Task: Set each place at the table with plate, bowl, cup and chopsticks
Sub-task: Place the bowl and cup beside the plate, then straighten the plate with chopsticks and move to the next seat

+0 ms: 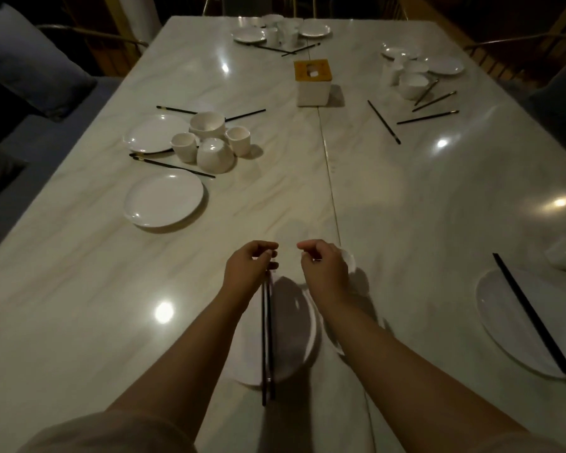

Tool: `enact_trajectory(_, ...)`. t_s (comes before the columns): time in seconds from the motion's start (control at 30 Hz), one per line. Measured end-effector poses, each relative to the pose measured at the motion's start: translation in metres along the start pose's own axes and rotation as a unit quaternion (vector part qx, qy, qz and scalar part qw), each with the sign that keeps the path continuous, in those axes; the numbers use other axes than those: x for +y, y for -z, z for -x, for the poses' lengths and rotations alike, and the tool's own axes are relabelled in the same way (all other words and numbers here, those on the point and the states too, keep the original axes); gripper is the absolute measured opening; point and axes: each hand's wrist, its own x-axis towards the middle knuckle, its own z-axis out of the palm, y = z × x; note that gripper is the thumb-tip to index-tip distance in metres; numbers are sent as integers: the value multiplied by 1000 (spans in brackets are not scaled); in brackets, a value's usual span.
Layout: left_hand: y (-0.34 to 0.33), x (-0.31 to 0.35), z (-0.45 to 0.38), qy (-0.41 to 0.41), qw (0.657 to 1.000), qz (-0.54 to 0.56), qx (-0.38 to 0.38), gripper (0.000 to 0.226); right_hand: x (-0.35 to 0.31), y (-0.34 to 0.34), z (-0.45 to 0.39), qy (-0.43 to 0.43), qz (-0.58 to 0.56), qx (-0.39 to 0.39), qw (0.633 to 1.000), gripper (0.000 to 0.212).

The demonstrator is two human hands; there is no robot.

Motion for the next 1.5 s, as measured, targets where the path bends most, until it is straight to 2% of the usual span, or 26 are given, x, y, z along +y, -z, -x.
enact_trajectory(0.3,149,-28,-10,2,999,-29,-14,24,-55,-128,47,-49,-56,-19,997,20)
enact_trajectory(0.47,218,-44,-12,9,999,-33,3,23,-77,-192,73,-77,-82,-29,993,21)
enact_trajectory(0.73,279,-63,-6,18,998,-10,61,24,-104,-243,88,-56,-61,-101,991,21)
enact_trajectory(1.03,355,-81,-5,36,996,25,76,23,-135,-308,103,-54,-61,-112,990,22)
enact_trajectory(1.17,406,-87,-26,27,998,17,48,23,-151,-356,108,-78,-67,-96,990,23)
enact_trajectory(1.33,472,-95,-56,12,999,-32,-18,20,-172,-422,119,-118,-95,-31,988,27)
enact_trajectory(1.5,511,-95,-74,2,996,-49,-71,19,-183,-459,134,-158,-124,33,979,28)
